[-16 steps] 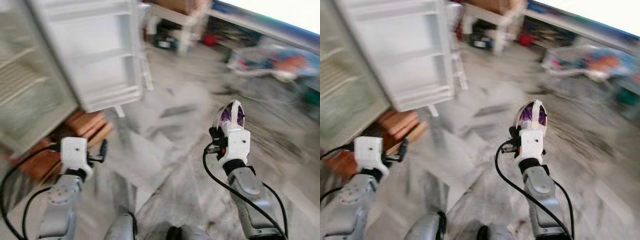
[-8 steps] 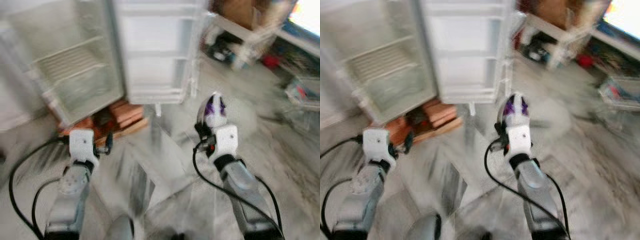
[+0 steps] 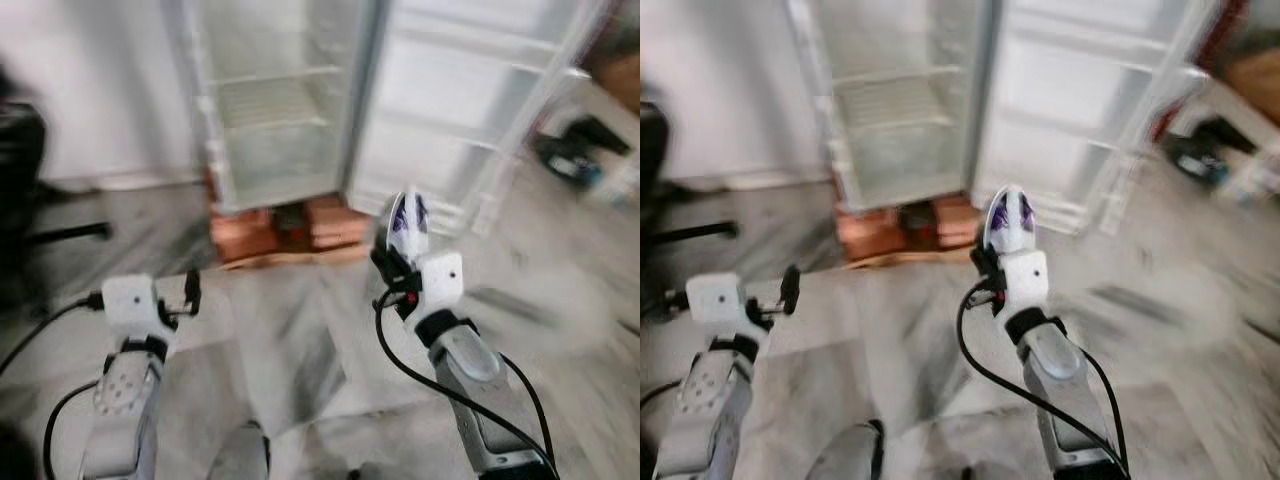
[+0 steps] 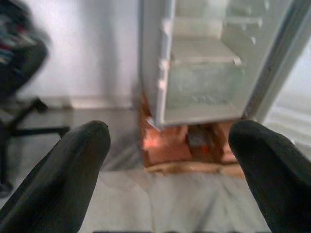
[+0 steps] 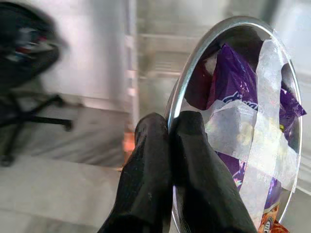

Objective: Restocking fridge

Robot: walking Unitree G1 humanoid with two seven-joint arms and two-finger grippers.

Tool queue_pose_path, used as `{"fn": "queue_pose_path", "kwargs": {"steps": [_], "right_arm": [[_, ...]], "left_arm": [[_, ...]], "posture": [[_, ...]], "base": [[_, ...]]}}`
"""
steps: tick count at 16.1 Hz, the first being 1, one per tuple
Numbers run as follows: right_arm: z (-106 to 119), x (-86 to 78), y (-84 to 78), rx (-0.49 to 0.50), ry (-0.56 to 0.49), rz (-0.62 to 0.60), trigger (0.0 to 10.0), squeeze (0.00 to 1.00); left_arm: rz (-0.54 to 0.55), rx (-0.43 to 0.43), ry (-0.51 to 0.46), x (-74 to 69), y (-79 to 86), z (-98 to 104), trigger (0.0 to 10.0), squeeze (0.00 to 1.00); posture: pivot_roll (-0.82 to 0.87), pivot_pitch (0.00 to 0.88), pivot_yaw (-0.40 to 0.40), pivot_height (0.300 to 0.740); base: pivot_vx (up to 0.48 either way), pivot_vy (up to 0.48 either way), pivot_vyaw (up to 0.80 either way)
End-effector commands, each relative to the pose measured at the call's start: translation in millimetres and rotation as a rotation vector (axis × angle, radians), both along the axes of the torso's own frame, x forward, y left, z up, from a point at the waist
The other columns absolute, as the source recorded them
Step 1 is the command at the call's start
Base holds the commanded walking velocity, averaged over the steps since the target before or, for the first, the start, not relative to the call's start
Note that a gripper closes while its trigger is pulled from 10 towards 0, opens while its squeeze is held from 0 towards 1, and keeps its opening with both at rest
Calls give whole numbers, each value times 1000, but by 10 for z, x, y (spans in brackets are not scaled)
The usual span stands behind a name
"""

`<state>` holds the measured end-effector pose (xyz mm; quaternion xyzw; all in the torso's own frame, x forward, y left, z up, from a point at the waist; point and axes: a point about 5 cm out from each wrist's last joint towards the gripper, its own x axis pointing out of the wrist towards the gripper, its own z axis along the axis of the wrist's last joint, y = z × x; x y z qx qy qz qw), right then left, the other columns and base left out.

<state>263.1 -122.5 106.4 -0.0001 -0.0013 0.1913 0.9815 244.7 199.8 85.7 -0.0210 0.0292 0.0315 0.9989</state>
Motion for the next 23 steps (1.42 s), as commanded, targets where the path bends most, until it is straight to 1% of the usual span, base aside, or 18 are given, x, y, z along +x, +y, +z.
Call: {"fn": "queue_pose_path", "kwargs": {"steps": [1,2,4,7,9,13,17,20,23], "right_arm": [[57,-11,-82,-3,-25,-27,10000,0],[55,-16,-73,0,-23,-18,10000,0],[67,-20,-56,-23,-32,-1,10000,0],[60,17,-103,-10,-19,-29,10000,0],[67,27,-105,-4,-22,-33,10000,0],[85,59,-49,-1,-28,-11,10000,0],[90,96,-73,-3,-32,-13,10000,0],[64,86,-60,-11,-26,-10,10000,0],[31,59,-18,-32,-25,19,10000,0]], "left_arm": [[-61,19,-4,-10,-84,11,10000,0],[-95,19,-12,-1,-107,22,10000,0],[-117,0,-28,21,-114,58,10000,0],[-122,-4,-29,52,-114,74,10000,0],[-128,-7,-31,56,-130,77,10000,0],[-135,-7,-24,68,-141,65,10000,0],[-139,-11,-27,97,-153,64,10000,0],[-140,-14,-27,105,-159,67,10000,0],[-136,-16,-27,96,-164,60,10000,0]], "posture": [[101,124,-88,740],[100,127,-88,740],[97,135,-90,740],[99,137,-90,740],[100,139,-88,740],[103,132,-91,740],[101,125,-89,740],[101,125,-91,740],[104,129,-92,740]], "base": [[0,0,800],[0,0,800],[126,0,759],[280,0,0],[307,0,0],[454,0,0],[467,0,0],[454,0,0],[421,0,0]]}}
